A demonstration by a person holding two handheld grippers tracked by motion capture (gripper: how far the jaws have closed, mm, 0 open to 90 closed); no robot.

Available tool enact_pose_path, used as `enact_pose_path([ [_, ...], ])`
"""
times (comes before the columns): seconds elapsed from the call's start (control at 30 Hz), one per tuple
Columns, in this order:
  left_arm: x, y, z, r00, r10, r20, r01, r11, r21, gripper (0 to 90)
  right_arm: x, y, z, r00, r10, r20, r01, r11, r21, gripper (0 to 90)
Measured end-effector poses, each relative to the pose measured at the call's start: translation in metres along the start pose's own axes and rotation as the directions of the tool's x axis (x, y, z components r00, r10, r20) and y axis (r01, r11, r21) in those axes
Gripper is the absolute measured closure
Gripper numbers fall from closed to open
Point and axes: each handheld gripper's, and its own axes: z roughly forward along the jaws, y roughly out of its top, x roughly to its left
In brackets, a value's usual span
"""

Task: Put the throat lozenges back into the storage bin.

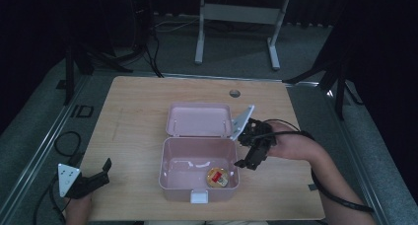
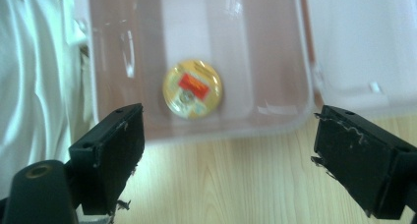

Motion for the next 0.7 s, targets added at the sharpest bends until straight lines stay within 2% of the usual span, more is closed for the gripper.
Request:
enact_pose_path([
  [0.17,-0.001,0.000,0.000,1.0000,0.003,-0.002,-0.003,1.0000,0.001,0.4,-0.004,-0.031,0.001,0.9982,0.053,0.028,-0.053,0.998,-0.017,11.6],
  [0.23,-0.001,0.000,0.000,1.0000,0.004,-0.001,-0.004,1.0000,0.001,0.3,-0.006,-0.040,0.006,0.9968,0.077,0.022,-0.076,0.997,-0.027,11.6],
  [0.3,-0.001,0.000,0.000,1.0000,0.003,-0.001,-0.003,1.0000,0.001,0.3,-0.008,-0.052,0.016,0.9951,0.086,0.048,-0.084,0.996,-0.039,11.6],
  [0.37,0.000,0.000,0.000,1.0000,0.002,0.000,-0.002,1.0000,0.000,0.4,-0.010,-0.062,0.027,0.9916,0.120,0.049,-0.117,0.992,-0.054,11.6],
  [0.43,0.000,0.000,0.000,1.0000,0.002,0.001,-0.002,1.0000,0.000,0.4,-0.013,-0.072,0.038,0.9857,0.147,0.083,-0.141,0.987,-0.074,11.6],
  [0.47,0.000,0.000,0.000,1.0000,0.003,0.002,-0.003,1.0000,0.001,0.4,-0.016,-0.078,0.045,0.9821,0.172,0.077,-0.165,0.982,-0.087,11.6],
  [0.57,0.000,0.000,0.000,1.0000,0.002,0.005,-0.002,1.0000,0.000,0.4,-0.019,-0.090,0.060,0.9710,0.216,0.102,-0.205,0.972,-0.111,11.6],
  [0.67,0.000,0.000,0.000,1.0000,0.002,0.006,-0.002,1.0000,0.000,0.4,-0.024,-0.105,0.079,0.9541,0.270,0.129,-0.251,0.957,-0.147,11.6],
  [0.7,0.000,0.000,0.000,1.0000,0.002,0.006,-0.002,1.0000,0.000,0.4,-0.024,-0.105,0.079,0.9541,0.270,0.129,-0.251,0.957,-0.147,11.6],
])
